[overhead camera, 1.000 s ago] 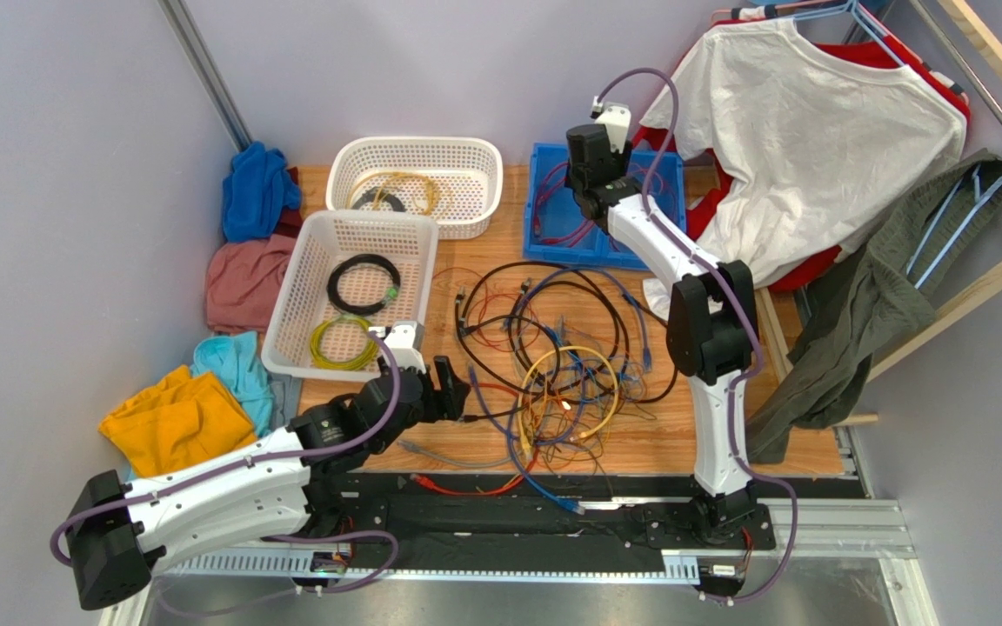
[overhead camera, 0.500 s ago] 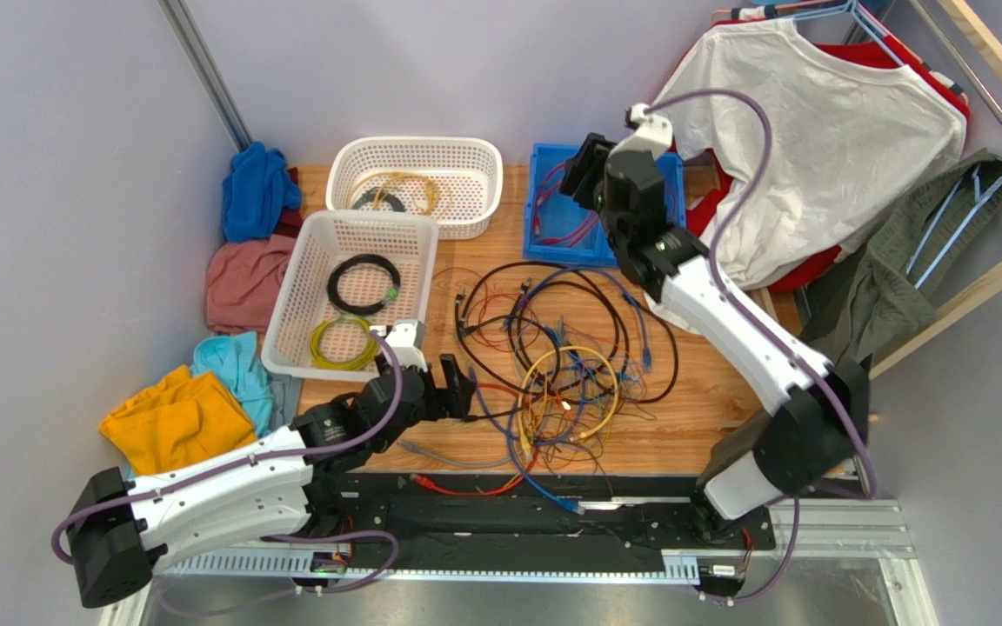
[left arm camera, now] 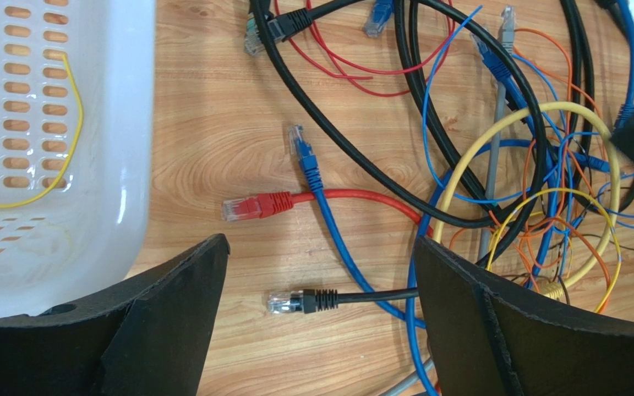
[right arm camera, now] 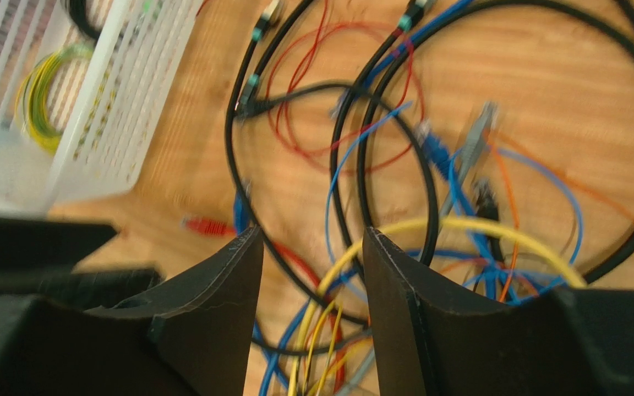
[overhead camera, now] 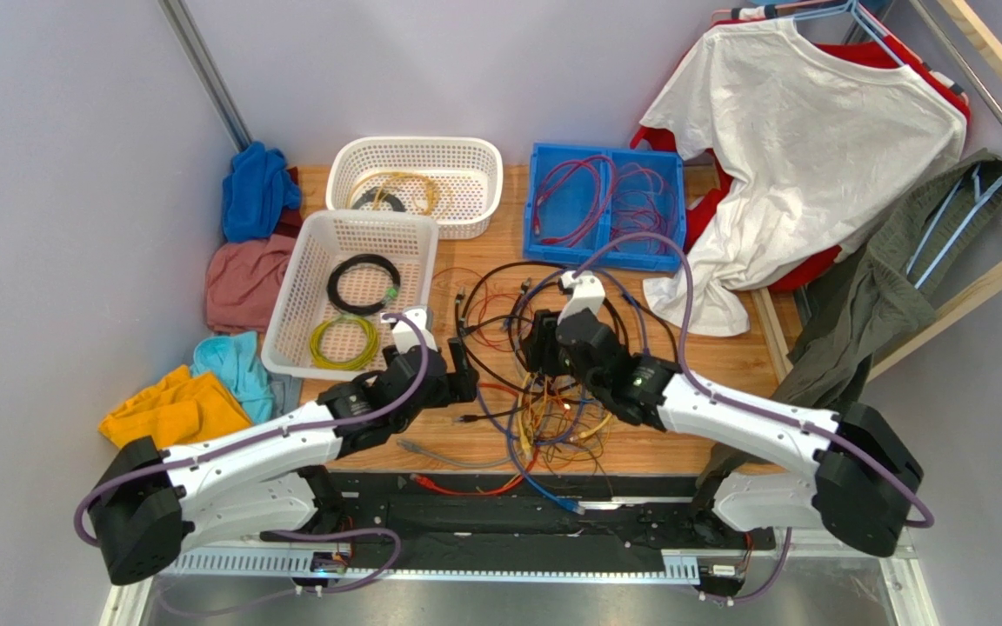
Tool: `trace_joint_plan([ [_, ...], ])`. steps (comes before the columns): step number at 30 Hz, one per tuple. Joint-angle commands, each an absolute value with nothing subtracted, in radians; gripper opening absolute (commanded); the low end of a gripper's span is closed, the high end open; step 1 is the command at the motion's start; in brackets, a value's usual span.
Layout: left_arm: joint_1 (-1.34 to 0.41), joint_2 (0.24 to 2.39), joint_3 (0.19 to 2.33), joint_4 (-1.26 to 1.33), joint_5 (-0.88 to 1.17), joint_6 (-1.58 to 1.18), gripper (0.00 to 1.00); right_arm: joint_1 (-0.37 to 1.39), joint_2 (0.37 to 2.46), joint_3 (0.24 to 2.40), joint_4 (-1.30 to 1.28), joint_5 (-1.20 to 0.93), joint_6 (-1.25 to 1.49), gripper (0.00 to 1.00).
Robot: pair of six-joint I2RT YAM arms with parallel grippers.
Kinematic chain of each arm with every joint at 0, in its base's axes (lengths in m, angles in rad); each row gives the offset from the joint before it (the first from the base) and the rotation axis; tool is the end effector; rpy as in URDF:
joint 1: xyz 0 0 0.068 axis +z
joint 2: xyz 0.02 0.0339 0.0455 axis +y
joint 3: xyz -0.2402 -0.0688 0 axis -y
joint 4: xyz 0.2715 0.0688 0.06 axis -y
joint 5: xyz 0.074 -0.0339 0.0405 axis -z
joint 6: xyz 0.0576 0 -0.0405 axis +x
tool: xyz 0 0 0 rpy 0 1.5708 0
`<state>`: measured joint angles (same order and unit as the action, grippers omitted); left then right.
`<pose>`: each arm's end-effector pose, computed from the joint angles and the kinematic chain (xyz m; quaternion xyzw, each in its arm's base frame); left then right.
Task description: Untangle the cables
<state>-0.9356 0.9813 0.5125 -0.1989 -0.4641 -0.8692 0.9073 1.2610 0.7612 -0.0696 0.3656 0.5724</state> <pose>0.1717 -0.1894 0.1663 -0.0712 0.8785 -0.2050 0.4256 0.2142 0.2406 0.1959 -0.0577 0.8651 0.2005 0.4561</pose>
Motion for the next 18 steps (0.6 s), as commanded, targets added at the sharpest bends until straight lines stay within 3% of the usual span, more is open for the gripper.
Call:
trace_joint_plan([
  [1, -0.933, 1.049, 0.578, -0.224, -0.449, -0.87, 0.9, 0.968, 1.12, 0.697, -0.041, 0.4, 0.591, 0.51],
  [6, -0.933, 1.094, 0.571, -0.176, -0.414, -0.894, 0.86, 1.005, 1.031, 0.637, -0.086, 0.39, 0.575, 0.51],
  [13, -0.933, 1.135, 0.609, -0.222, -0.408, -0.919, 0.83, 1.045, 0.74, 0.497, -0.155, 0.391, 0.578, 0.51],
  [18, -0.933, 0.872, 0.514, -0.273, -0.546, -1.064, 0.81, 1.058, 0.553, 0.396, -0.181, 0.419, 0.629, 0.5],
])
